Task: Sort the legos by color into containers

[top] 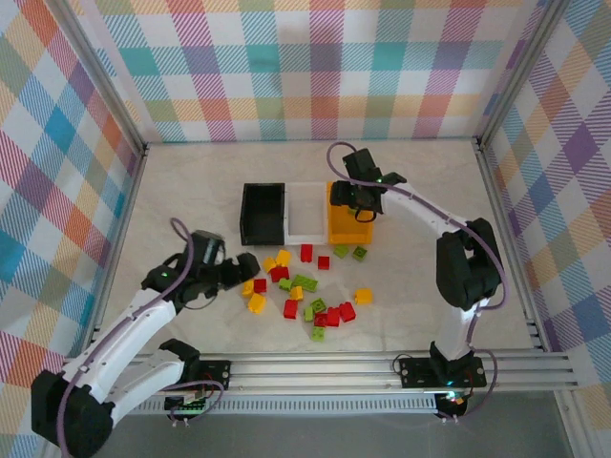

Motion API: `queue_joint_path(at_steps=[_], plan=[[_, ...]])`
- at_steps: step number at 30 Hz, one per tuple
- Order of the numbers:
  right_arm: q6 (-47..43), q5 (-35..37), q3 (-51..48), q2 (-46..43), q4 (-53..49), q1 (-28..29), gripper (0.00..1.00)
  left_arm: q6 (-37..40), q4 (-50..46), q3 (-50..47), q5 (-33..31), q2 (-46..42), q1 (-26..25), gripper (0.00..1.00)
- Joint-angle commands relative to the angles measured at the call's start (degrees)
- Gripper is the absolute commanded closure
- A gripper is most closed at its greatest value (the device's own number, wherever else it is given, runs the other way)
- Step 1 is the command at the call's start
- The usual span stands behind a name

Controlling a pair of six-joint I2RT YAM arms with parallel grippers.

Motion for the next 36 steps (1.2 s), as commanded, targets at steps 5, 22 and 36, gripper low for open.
queue_joint_path(at_steps=[5, 22, 36], plan=[[1.79, -2.56, -7.03, -6.65, 2.66, -0.11, 0.25, -4.14, -5.23, -2.92, -7.19, 6.35, -13.92, 0.07], [2.66, -2.87, -11.22, -10.27, 3.91, -0.19, 0.24, 3.65, 3.59, -0.82, -15.56, 22.16, -17.16, 0.40], [3.06, -2.78, -12.39, -12.18, 3.53, -0.19, 0.24, 1.92, 0.11, 0.20, -16.29, 18.17, -19.04, 0.66]])
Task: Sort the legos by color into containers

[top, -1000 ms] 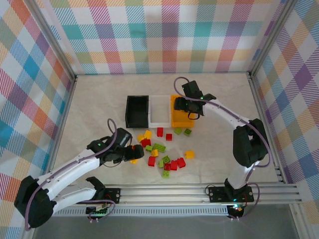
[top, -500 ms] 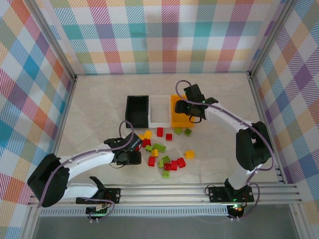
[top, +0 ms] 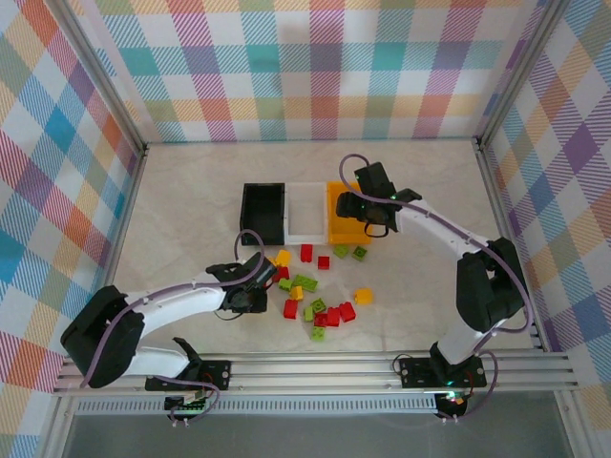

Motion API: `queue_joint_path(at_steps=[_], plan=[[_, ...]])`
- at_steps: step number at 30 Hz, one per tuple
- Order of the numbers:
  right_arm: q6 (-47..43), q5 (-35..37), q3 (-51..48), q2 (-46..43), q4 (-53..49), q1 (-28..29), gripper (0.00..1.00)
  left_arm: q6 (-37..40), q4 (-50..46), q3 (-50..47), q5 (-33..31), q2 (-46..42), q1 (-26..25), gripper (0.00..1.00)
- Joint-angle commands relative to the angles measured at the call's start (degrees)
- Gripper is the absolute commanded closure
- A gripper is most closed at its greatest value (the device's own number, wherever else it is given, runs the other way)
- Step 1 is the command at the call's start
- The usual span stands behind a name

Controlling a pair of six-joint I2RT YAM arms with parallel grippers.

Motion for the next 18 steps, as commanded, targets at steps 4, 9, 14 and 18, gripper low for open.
queue_joint_path(at_steps=[4, 9, 14, 18], plan=[[1.11, -0.65, -3.01, -4.13, 0.48, -0.19, 0.24, -2.37, -7.99, 8.61, -2.07, -9.59, -2.13, 0.66], [1.90, -1.63, -7.44, -6.92, 0.76, -0.18, 0.24, 1.76, -7.25, 20.60, -4.68, -3.78, 5.20, 0.67], [1.84, -2.24, -10.47, -9.02, -0.66, -0.16, 0.24, 3.30, -0.82, 31.49, -1.50, 9.67, 14.85, 0.69], [2.34, -3.74, -13.23, -11.12, -1.10, -0.10, 0.24, 3.63, -0.56, 40.80, -1.10, 21.77, 18.77, 0.73]])
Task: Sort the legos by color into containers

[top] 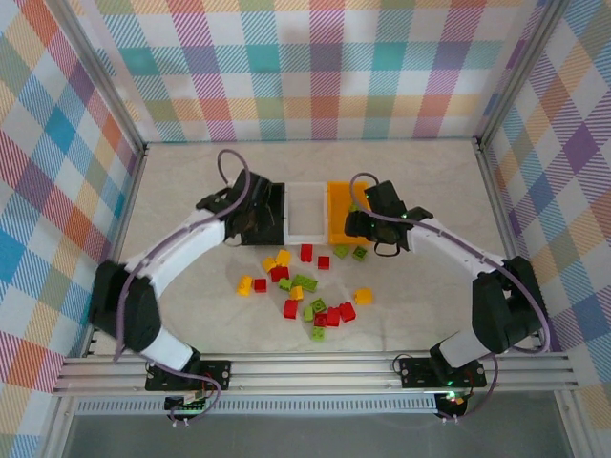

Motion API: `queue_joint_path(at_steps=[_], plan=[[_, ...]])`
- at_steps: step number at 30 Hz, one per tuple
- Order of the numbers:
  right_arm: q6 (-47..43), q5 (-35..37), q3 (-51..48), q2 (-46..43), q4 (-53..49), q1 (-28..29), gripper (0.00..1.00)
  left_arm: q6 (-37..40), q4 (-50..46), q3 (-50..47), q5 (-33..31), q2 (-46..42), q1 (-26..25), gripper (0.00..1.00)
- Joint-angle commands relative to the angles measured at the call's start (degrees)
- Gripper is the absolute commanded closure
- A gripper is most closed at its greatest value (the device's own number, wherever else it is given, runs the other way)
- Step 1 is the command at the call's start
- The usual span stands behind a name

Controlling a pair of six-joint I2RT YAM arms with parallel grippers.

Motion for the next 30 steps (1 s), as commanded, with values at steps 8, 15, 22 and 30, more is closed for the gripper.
queue_joint_path(at_steps=[8, 15, 22, 30], plan=[[1.21, -4.06, -6.08, -5.81, -1.94, -0.10, 0.24, 0.80, -1.16, 14.50, -0.65, 16.51, 4.76, 0.56], [1.27, -6.49, -8.84, -6.81, -4.35, 0.03, 0.24, 0.34, 0.73, 13.85, 3.86, 12.69, 3.90, 0.20], [1.14, -6.61, -10.11, -6.41, -5.81, 3.46, 0.24, -0.92, 4.39, 2.71, 8.56, -1.55, -0.62, 0.00], [3.66, -6.76, -12.75, -7.12, -9.56, 8.87, 0.24, -2.81, 2.37, -15.05, 8.90, -21.07, -4.02, 0.00]])
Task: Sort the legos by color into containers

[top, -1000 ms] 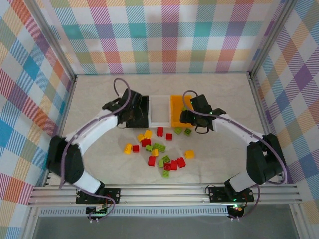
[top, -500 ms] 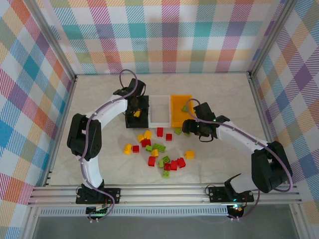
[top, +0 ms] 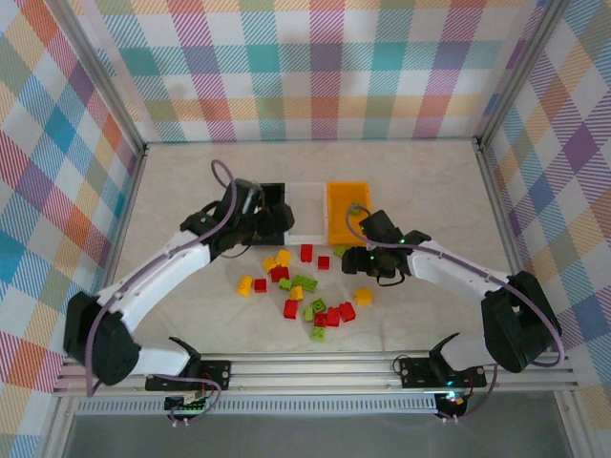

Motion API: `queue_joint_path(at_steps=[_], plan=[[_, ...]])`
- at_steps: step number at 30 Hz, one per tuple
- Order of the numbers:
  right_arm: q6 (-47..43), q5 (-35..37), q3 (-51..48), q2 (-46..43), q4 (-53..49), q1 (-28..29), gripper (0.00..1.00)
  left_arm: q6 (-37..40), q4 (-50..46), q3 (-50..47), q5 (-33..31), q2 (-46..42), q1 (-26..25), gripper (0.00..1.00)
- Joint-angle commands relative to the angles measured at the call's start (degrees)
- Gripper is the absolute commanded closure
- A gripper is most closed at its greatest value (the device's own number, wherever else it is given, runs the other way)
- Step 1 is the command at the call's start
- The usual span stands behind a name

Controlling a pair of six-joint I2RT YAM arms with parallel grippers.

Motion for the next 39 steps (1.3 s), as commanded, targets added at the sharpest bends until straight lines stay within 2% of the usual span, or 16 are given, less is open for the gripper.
queue_joint_path(at_steps=[1, 6, 12, 15, 20, 24, 26, 29, 34, 39], plan=[[2.51, 0.11, -2.39, -1.38, -4.93, 3.00, 0.24, -1.51, -3.10, -6.25, -0.06, -6.64, 0.04, 0.00], [5.04, 0.96, -5.81, -0.43, -5.14, 4.83, 0.25, -2.58, -6.38, -13.70, -2.58, -16.04, 0.05, 0.00], [6.05, 1.65, -6.02, 2.09, -3.37, 6.84, 0.32, -3.97, -9.66, -17.43, -6.02, -21.49, 0.09, 0.00], [6.14, 2.26, -6.00, 2.76, -2.99, 7.06, 0.40, -4.34, -11.37, -17.86, -8.11, -23.15, 0.13, 0.00], [6.26, 2.88, -5.96, 1.55, -2.01, 7.14, 0.60, -3.62, -14.01, -17.51, -11.72, -24.61, 0.13, 0.00], [4.42, 2.26, -2.24, -0.98, -3.19, 7.25, 0.68, -3.95, -15.47, -17.78, -14.19, -25.20, 0.22, 0.00], [2.31, 0.94, 1.08, -1.67, -2.90, 7.25, 0.68, -5.49, -16.52, -18.33, -16.24, -25.49, 0.22, 0.00], [-1.53, -0.19, 8.78, 1.66, -2.26, 7.23, 0.68, -6.05, -15.26, -20.17, -15.99, -26.87, 0.22, 0.00], [-4.47, -4.47, 25.34, 13.35, 1.15, 7.25, 0.68, -6.41, -11.79, -24.29, -14.72, -31.20, 0.20, 0.00], [-6.93, -8.63, 42.52, 25.92, 1.92, 7.34, 0.67, -5.10, -15.19, -24.30, -16.48, -33.41, 0.22, 0.00]])
